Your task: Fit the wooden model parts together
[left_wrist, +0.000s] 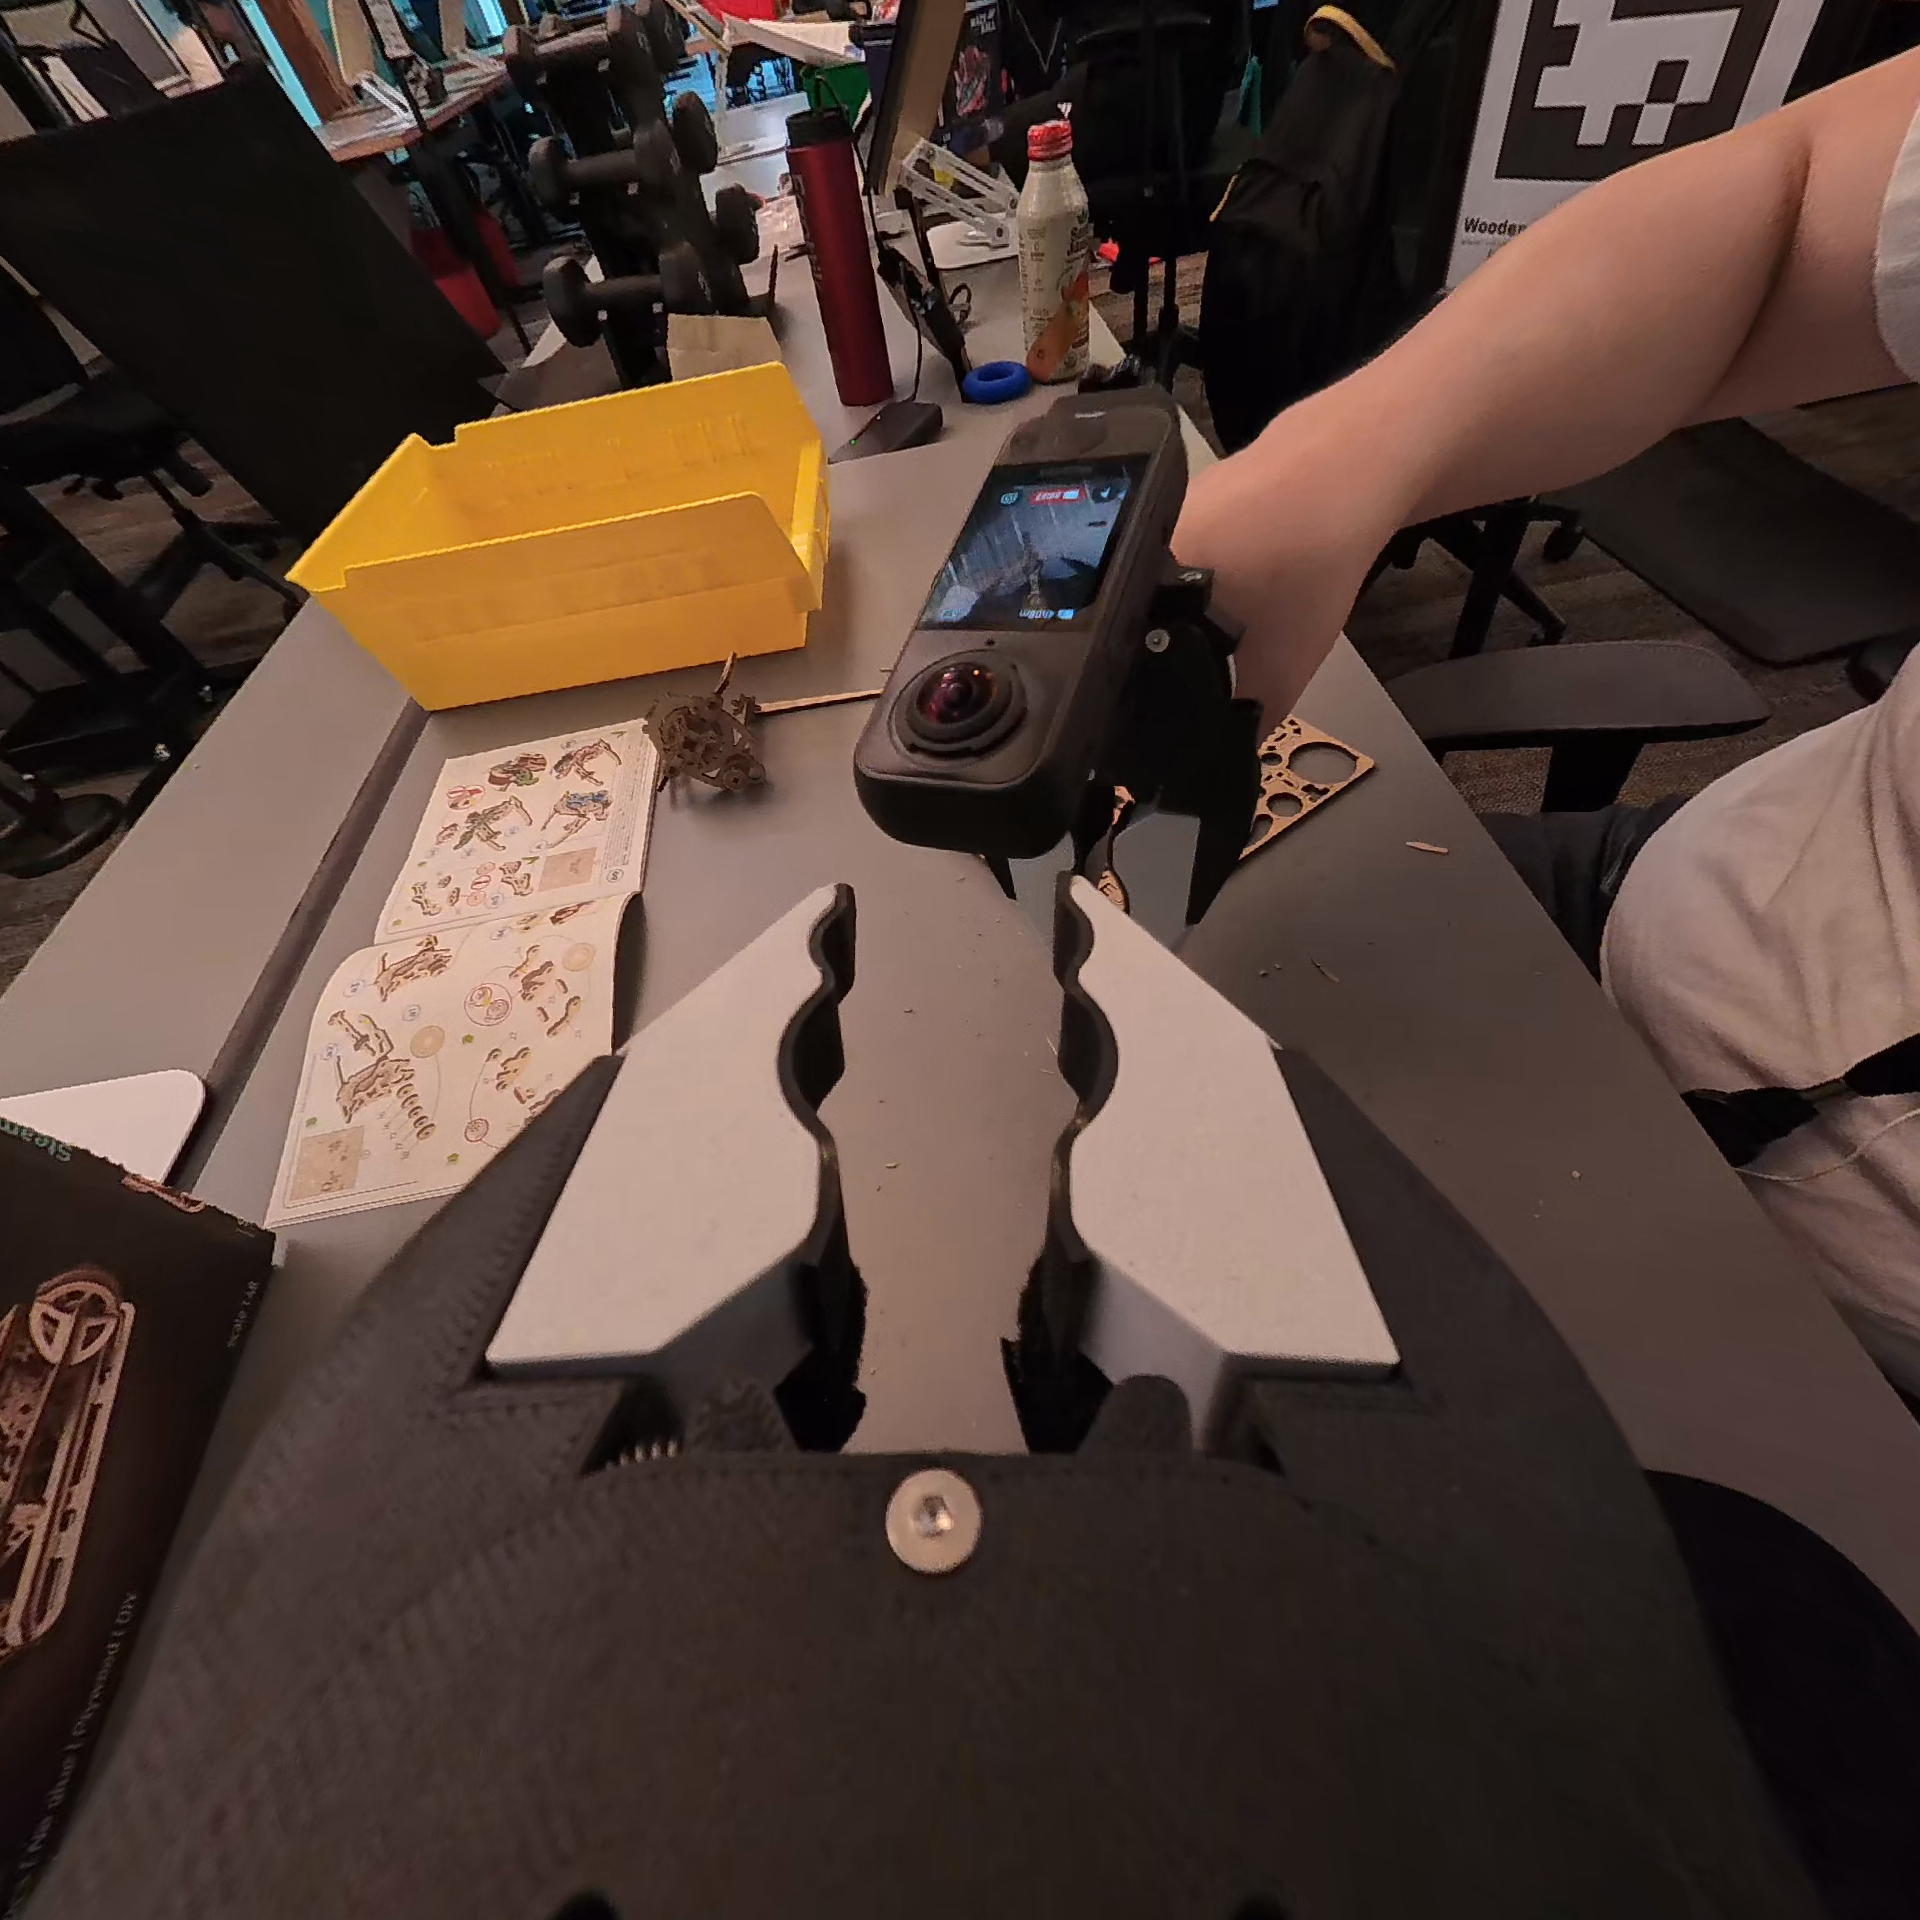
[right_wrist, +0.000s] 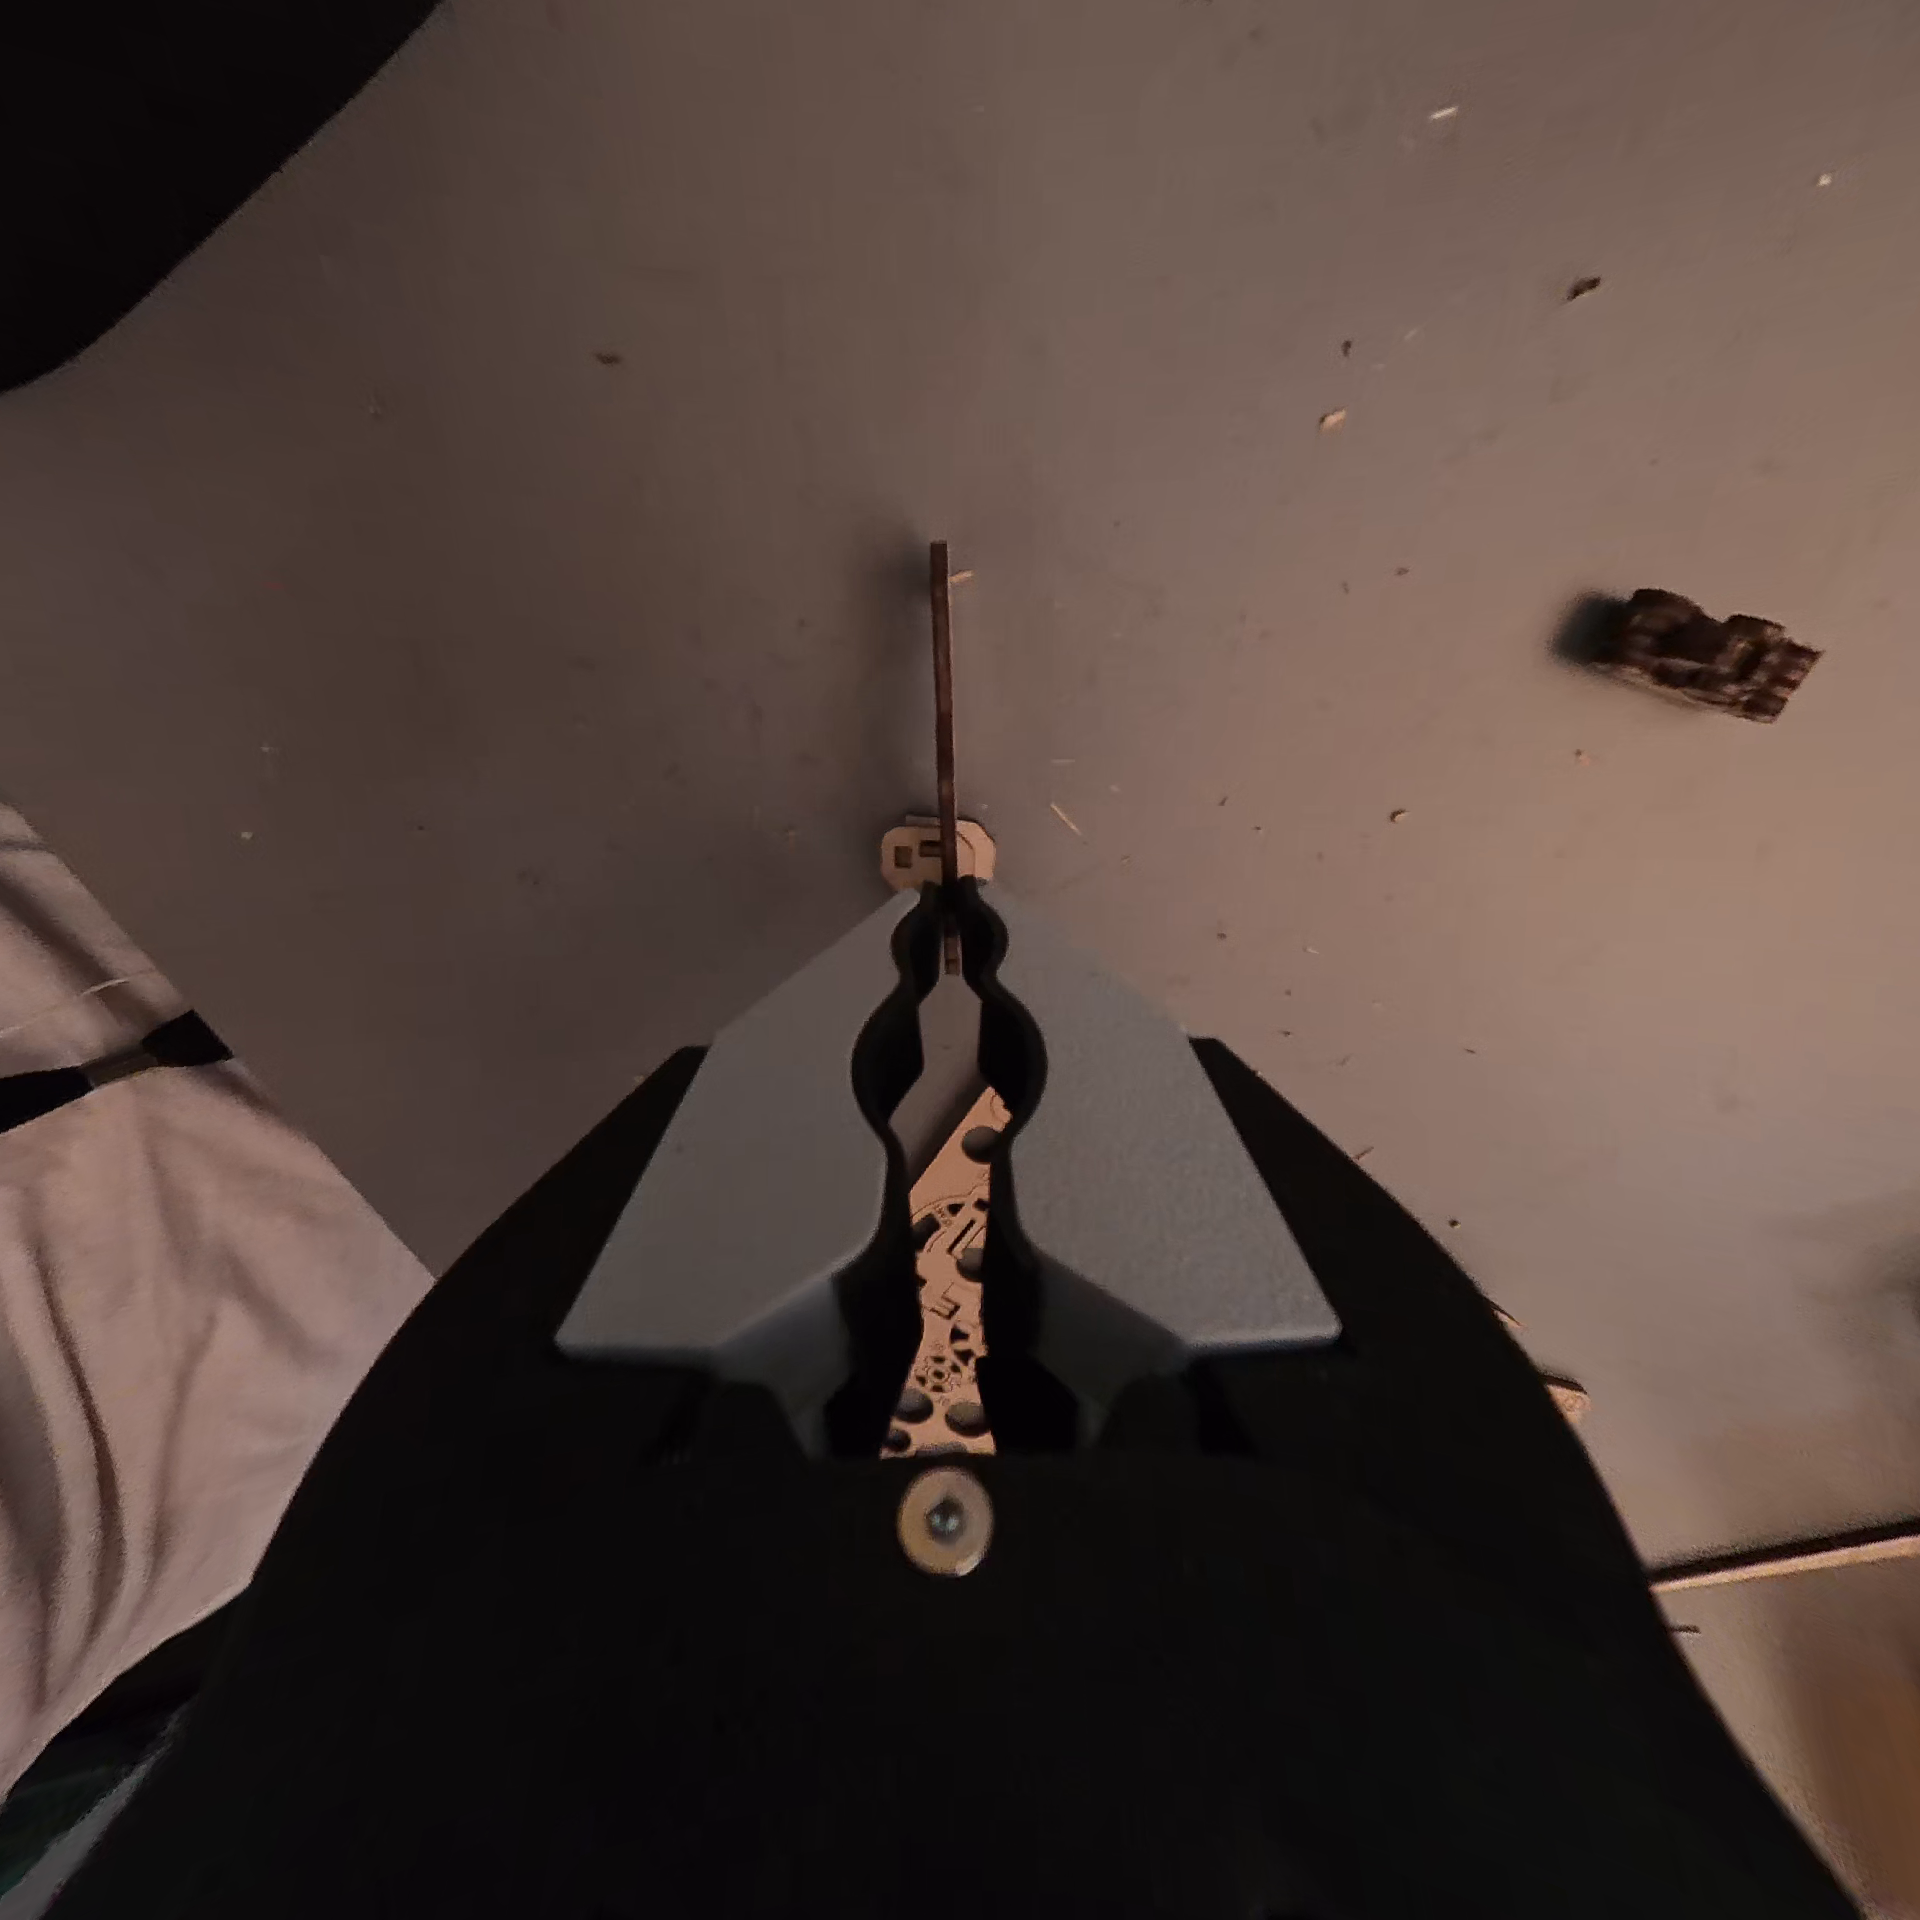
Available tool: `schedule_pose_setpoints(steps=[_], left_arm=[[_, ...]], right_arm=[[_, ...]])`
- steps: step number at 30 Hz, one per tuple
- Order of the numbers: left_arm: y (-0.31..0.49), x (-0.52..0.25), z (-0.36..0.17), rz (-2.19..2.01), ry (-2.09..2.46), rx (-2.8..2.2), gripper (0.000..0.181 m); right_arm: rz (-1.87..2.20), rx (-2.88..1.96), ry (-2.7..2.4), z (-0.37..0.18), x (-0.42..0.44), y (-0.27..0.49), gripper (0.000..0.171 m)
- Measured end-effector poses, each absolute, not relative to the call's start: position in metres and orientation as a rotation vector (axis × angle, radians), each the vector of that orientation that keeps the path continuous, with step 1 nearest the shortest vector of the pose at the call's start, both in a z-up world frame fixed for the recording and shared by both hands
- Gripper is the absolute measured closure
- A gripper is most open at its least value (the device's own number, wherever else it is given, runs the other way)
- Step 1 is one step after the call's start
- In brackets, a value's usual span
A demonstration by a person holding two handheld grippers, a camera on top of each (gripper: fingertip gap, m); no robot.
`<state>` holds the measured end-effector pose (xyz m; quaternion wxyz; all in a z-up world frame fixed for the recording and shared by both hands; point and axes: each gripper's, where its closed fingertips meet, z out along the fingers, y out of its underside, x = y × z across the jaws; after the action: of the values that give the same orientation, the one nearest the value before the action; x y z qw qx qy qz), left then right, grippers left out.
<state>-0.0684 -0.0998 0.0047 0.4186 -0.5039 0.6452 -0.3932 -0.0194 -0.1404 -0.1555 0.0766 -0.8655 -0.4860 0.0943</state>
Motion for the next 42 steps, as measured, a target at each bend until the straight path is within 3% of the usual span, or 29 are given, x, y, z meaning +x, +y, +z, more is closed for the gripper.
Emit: schedule_pose_setpoints(steps=[12,42], left_arm=[[-0.102,-0.065,-0.003,-0.991,1.644,-1.274,0.144],[-0.104,-0.061,-0.013,-0.984,1.676,-1.289,0.146]], right_arm=[[0.316,-2.595,-1.439,-0.159,-0.019,-0.144,0.163],[0.249,-2.532,-1.579,-0.161,-0.022,-0.143,0.169]])
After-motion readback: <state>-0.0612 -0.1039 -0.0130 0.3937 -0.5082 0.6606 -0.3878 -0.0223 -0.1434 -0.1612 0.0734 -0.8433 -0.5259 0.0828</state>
